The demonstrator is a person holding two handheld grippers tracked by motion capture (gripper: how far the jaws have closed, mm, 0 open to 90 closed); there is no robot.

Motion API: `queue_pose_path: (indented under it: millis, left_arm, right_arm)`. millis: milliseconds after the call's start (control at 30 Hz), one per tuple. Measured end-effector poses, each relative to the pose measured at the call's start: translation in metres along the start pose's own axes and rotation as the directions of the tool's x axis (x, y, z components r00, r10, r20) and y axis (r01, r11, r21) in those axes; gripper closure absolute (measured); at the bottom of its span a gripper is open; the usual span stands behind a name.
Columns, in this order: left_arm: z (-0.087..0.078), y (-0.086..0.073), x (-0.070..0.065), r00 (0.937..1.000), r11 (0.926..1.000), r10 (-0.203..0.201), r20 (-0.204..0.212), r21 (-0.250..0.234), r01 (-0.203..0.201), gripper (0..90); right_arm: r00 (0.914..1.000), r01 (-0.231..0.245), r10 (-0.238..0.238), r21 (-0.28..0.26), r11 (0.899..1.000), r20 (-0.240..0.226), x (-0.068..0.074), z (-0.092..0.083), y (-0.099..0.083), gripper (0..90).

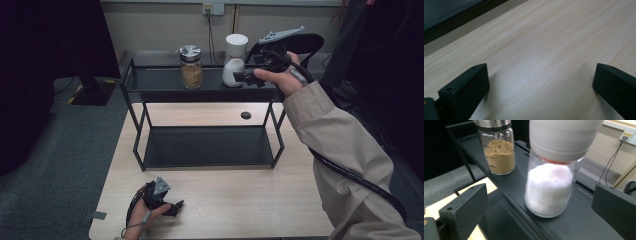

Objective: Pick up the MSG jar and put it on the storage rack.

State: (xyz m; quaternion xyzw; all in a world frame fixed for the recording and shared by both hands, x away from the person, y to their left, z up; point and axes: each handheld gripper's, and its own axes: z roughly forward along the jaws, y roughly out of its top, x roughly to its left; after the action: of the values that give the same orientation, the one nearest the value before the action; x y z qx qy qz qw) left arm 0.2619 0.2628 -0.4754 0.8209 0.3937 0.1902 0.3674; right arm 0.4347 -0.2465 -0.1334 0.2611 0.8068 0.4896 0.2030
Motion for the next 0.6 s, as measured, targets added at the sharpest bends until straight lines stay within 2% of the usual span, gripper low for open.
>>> queue_pose_path:
  millis: [100,200,367,600]
  left_arm:
    - [0.0,0.0,0.0,1.0,1.0,0.0,0.0,0.0,0.0,0.0]
    - [0.0,0.0,0.0,1.0,1.0,0.0,0.0,0.0,0.0,0.0]
    - [0.0,0.0,0.0,1.0,1.0,0.0,0.0,-0.001,0.0,0.0]
    - [0.0,0.0,0.0,1.0,1.0,-0.001,-0.002,0.0,0.001,0.0]
  right_arm:
    - [1.0,-0.007,0.007,-0.006,1.0,-0.001,0.001,-0.004,-0.01,0.0]
    - [0.9997,-0.007,0.006,-0.014,1.0,-0.022,0.0,-0.009,-0.021,0.0]
    - [0.9993,0.015,-0.015,-0.005,1.0,-0.036,0.001,-0.016,-0.037,0.0]
    - [0.9979,0.005,-0.006,-0.011,1.0,-0.065,0.001,-0.022,-0.061,0.0]
